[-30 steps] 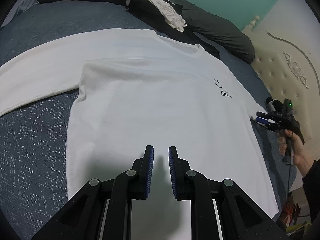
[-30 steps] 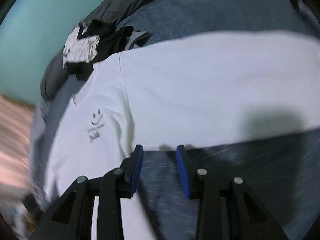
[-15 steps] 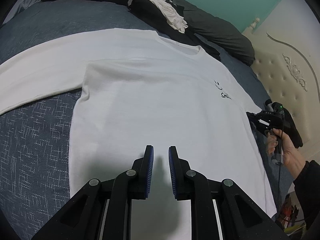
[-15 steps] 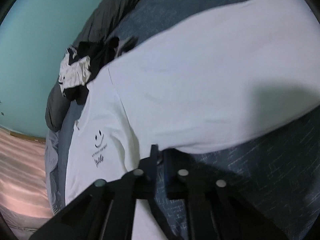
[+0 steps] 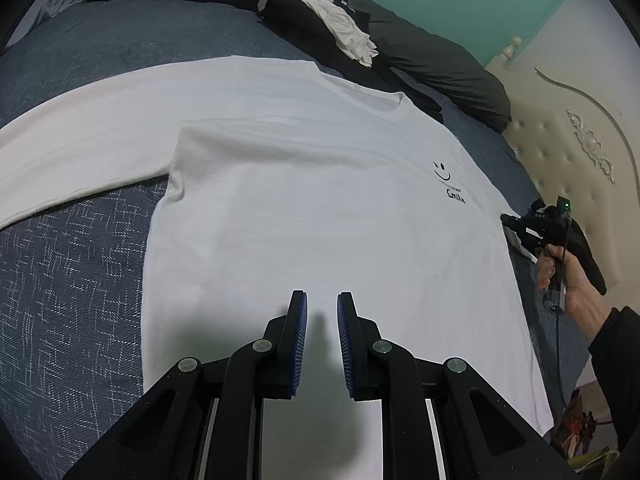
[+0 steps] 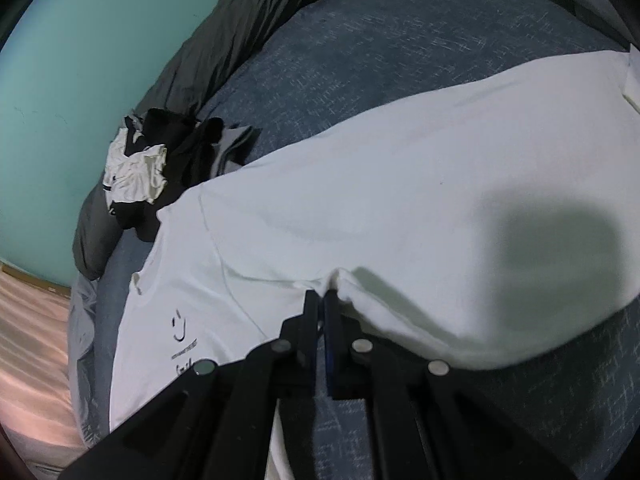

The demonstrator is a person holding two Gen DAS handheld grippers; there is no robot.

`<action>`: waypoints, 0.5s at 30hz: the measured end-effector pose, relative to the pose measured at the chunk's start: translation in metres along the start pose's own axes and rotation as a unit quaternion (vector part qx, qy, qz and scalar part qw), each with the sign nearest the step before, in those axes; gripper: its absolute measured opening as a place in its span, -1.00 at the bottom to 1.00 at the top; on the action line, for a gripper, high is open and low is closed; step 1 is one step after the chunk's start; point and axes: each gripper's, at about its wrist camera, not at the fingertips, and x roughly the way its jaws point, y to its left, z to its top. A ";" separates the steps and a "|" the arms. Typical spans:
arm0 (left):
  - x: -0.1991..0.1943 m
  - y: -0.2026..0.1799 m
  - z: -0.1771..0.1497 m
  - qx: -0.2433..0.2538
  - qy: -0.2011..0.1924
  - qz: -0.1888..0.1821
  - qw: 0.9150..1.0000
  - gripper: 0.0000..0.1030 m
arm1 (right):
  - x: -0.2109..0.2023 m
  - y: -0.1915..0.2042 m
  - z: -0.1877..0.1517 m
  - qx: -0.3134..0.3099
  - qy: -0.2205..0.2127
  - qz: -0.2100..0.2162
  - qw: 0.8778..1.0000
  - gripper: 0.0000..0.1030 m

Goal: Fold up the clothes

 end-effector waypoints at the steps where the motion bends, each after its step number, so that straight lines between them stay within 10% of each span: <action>1: 0.000 0.000 0.000 0.000 0.000 0.000 1.000 -0.67 | 0.002 0.001 0.002 -0.005 0.000 -0.004 1.000 -0.96; 8: 0.000 0.000 0.001 -0.002 0.001 -0.002 1.000 -0.67 | 0.001 0.000 0.002 -0.005 0.018 0.006 1.000 -0.91; 12: 0.000 -0.003 0.001 -0.001 0.000 -0.005 1.000 -0.67 | -0.017 0.001 -0.013 -0.012 0.017 0.029 0.999 -0.39; 15: -0.002 -0.005 0.001 -0.001 -0.002 -0.006 1.000 -0.67 | -0.022 0.003 -0.031 -0.028 0.038 0.051 0.998 -0.38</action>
